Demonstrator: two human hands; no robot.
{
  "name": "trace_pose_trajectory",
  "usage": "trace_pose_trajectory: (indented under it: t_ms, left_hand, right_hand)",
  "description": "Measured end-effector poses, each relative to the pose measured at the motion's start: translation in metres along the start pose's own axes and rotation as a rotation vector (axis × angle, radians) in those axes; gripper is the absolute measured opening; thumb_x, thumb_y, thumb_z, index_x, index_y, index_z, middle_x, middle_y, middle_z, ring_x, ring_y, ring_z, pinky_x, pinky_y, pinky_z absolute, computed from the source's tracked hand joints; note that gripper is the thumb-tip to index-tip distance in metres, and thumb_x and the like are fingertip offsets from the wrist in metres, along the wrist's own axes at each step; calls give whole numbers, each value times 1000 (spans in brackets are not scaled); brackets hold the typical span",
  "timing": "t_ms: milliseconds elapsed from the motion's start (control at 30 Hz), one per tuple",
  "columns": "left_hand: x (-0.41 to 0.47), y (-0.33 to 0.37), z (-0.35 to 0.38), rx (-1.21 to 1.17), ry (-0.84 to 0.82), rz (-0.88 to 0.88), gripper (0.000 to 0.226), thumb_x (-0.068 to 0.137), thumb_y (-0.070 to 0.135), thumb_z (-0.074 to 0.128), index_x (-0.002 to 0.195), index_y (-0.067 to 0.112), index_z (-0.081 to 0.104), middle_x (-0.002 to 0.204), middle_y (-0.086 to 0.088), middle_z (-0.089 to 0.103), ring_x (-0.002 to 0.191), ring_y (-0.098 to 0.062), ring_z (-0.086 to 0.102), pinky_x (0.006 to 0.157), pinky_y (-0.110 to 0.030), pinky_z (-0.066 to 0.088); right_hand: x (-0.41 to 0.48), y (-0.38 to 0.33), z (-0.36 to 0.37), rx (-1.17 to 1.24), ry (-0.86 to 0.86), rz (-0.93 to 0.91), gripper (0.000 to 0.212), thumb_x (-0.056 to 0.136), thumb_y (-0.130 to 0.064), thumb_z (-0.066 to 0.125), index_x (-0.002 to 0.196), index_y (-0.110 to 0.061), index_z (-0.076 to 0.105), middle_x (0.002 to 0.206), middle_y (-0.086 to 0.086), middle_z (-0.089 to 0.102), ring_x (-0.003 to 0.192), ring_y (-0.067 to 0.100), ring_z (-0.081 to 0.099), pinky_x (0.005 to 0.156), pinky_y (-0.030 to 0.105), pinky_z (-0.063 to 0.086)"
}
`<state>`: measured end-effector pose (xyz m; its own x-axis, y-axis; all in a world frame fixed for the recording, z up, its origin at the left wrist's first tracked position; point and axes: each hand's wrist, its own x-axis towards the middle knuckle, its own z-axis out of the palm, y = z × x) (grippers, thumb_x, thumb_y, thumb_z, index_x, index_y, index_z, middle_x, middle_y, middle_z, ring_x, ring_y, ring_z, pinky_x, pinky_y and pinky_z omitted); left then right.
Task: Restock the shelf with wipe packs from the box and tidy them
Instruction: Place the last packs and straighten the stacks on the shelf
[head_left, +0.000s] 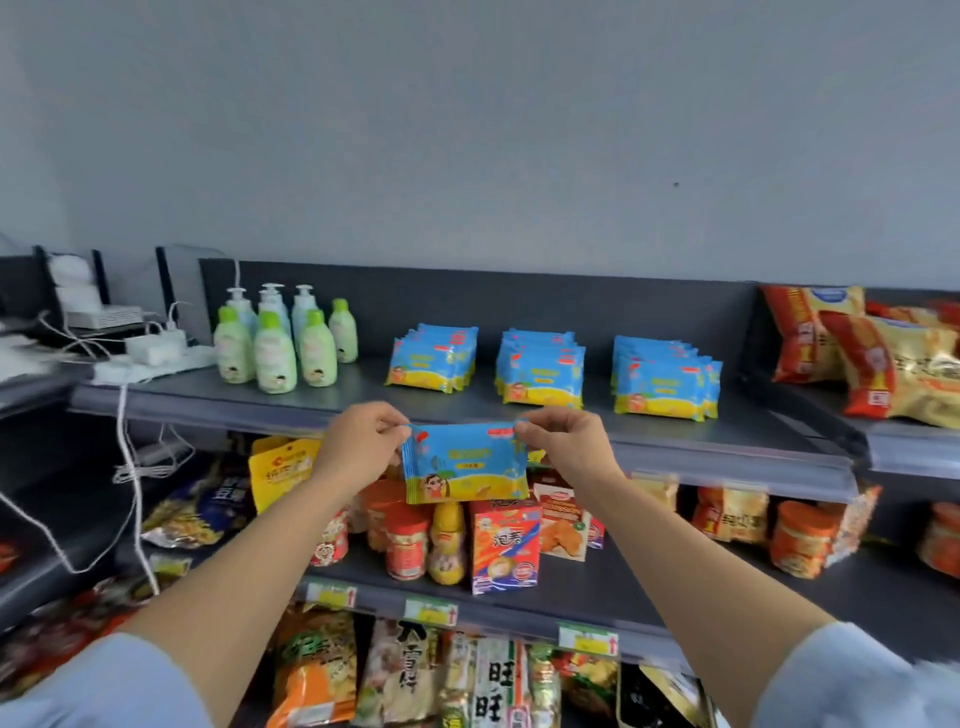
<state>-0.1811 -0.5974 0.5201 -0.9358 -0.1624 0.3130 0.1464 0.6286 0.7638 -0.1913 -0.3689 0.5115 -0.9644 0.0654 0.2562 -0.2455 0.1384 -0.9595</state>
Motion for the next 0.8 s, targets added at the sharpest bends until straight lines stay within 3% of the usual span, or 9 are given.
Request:
trace_pose_trajectory:
  t_ms: [167, 233, 333, 400, 500, 667, 800]
  left_hand:
    - [23, -10, -28, -147, 70, -69, 17, 96, 15, 54, 110, 9, 64, 94, -5, 67, 70, -16, 64, 56, -28, 50]
    - [33, -13, -34, -188, 80, -85, 24, 97, 15, 53, 118, 8, 62, 96, -5, 66, 79, -18, 65, 63, -33, 54]
    - [50, -17, -38, -190, 72, -91, 28, 98, 15, 49, 123, 8, 61, 106, -5, 68, 90, -17, 65, 76, -38, 56]
    - [64, -17, -37, -185, 56, -62, 32, 98, 13, 46, 127, 12, 60, 114, -1, 66, 96, -15, 62, 81, -34, 51]
    - [89, -17, -32, -183, 13, -35, 41, 97, 9, 44, 135, 20, 53, 110, 6, 62, 103, -13, 55, 83, -29, 42]
    - [134, -16, -14, -187, -46, -20, 55, 97, 13, 52, 147, 27, 33, 108, 2, 60, 98, -14, 53, 80, -30, 39]
    - [170, -22, 2, -203, -60, -31, 62, 95, 12, 56, 149, 24, 29, 103, 4, 57, 90, -11, 54, 80, -29, 41]
  right_hand:
    - [24, -10, 41, 34, 27, -39, 2, 86, -12, 71, 84, -14, 71, 80, 2, 70, 75, 16, 65, 70, 26, 58]
    - [35, -14, 53, 46, 50, -26, 2, 86, -13, 71, 88, -13, 71, 85, 3, 71, 83, 19, 68, 75, 29, 59]
    - [55, -18, 65, 70, 77, -19, 11, 86, -13, 71, 97, -9, 71, 87, 2, 71, 78, 15, 66, 71, 24, 57]
    - [70, -19, 70, 74, 99, -22, 9, 86, -13, 71, 95, -10, 72, 85, 1, 71, 76, 15, 65, 74, 26, 57]
    - [99, -16, 76, 110, 127, -6, 3, 86, -14, 71, 89, -14, 71, 84, 0, 71, 78, 16, 66, 77, 28, 57]
    - [157, -5, 84, 128, 158, 10, 4, 84, -15, 73, 81, -17, 71, 78, -1, 72, 75, 18, 66, 80, 34, 59]
    - [199, 9, 90, 114, 154, 19, 10, 84, -14, 73, 77, -20, 69, 79, 2, 72, 76, 21, 68, 83, 39, 59]
